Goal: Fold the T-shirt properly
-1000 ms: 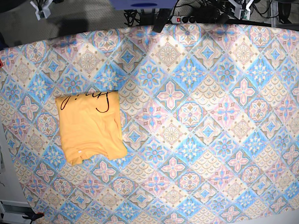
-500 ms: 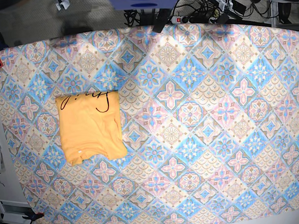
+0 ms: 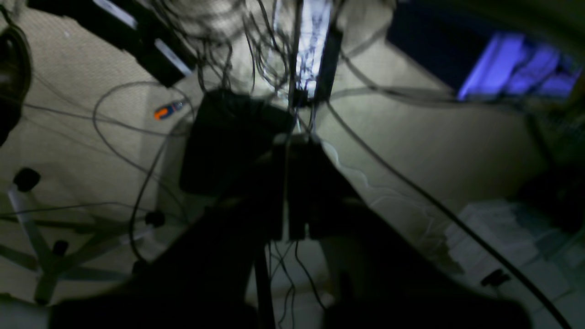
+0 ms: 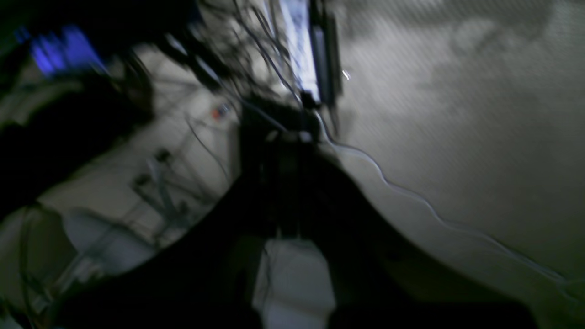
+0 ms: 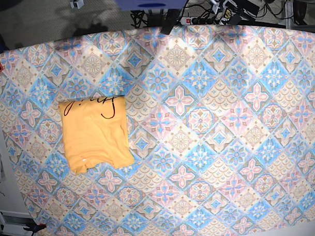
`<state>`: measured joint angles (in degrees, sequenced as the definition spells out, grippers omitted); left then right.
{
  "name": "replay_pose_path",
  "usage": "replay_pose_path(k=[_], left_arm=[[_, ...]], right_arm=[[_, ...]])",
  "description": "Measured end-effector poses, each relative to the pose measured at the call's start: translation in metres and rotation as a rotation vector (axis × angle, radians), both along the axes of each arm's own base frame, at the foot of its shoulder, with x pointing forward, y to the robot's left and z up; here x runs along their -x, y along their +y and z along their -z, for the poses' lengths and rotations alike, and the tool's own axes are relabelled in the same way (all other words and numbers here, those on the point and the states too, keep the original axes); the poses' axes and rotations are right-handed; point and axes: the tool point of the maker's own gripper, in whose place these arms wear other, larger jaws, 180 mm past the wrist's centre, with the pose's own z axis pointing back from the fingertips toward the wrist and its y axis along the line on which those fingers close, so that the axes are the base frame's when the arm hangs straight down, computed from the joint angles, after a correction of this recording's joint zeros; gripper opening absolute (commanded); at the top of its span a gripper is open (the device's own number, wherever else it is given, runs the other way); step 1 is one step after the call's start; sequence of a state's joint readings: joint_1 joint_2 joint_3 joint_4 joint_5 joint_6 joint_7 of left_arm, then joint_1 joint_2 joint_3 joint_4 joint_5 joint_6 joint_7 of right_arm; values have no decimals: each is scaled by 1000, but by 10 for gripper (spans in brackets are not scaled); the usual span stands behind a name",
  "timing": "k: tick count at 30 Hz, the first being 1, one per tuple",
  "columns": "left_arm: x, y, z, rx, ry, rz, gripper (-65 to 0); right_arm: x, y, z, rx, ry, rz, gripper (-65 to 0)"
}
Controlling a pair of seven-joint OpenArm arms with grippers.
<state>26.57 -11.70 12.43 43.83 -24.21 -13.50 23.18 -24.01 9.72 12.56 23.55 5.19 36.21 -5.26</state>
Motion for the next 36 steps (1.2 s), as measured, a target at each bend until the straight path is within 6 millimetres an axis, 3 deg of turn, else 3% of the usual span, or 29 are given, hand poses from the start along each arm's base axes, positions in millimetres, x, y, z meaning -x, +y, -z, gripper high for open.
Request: replay_pose_path(k=[4, 7, 11, 14, 21, 30, 34, 36], left_arm=[[-6, -2, 14, -7, 0, 42, -650], [-16, -6, 24, -31, -32, 62, -650], [-16, -12, 32, -72, -63, 143, -650], [-15, -12, 35, -99, -69, 191, -650], [-28, -10, 37, -126, -85, 214, -650], [-41, -5, 38, -156, -104, 220, -650], [-40, -3, 38, -165, -103, 220, -650], [-39, -4, 38, -164, -100, 220, -650]], right_arm=[[-16, -4, 7, 39, -53, 66, -650], [-35, 10, 11, 41, -117, 131, -650], [-29, 40, 17, 63, -108, 150, -650], [-21, 46, 19, 89, -89, 155, -650], [-56, 61, 20, 69, -161, 183, -650], [-63, 113, 18, -12, -152, 216, -650], [-64, 119, 18, -17, -151, 220, -650], [-75, 126, 19, -21, -161, 227, -650]])
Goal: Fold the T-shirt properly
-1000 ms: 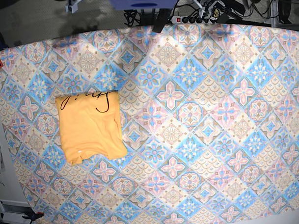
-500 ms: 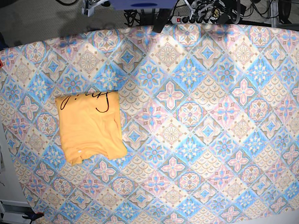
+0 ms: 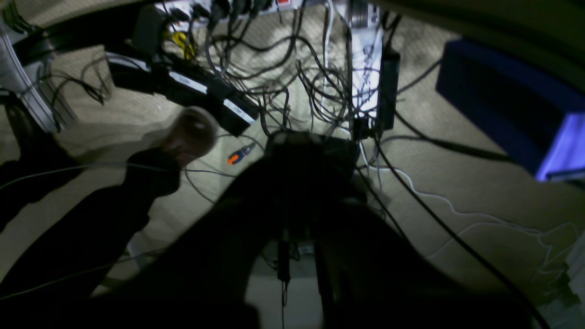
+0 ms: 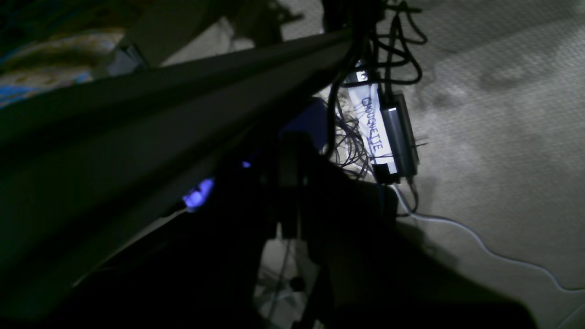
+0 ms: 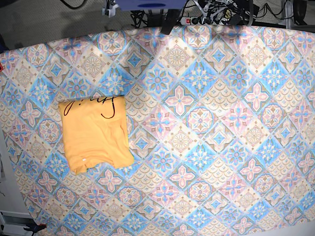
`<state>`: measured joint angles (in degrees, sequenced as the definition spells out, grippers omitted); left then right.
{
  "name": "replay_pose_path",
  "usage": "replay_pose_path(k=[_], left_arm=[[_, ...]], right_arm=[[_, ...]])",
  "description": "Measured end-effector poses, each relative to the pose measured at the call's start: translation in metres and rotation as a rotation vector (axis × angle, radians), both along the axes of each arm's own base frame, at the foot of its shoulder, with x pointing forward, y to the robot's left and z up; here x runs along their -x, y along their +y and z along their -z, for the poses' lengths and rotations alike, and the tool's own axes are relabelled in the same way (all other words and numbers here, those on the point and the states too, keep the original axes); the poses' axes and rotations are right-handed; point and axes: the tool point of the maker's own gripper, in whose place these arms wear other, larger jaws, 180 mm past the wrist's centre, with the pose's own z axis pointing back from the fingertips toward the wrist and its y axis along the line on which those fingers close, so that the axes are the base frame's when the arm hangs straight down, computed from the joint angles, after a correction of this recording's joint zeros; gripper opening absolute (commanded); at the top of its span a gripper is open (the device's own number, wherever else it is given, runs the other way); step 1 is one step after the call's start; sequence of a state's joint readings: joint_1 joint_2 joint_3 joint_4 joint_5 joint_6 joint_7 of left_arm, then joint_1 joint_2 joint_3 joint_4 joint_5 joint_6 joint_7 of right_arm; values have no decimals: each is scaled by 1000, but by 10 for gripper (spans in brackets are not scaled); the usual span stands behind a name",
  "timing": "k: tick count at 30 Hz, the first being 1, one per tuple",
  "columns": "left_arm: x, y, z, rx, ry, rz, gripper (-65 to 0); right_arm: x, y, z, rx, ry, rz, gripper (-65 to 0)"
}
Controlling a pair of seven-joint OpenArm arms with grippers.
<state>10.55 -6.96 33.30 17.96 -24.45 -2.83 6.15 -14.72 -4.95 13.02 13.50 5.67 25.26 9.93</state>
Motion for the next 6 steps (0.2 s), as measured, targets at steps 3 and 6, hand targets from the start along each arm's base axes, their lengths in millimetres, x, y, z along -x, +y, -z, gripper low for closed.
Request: replay_pose_path(k=[3, 6], left_arm=[[1, -1, 0, 7, 1, 0, -650], [-2, 1, 0, -3, -6, 0, -650]], right_arm=[[-6, 3, 0, -2, -9, -11, -650], [-9, 4, 0, -4, -12, 2, -650]])
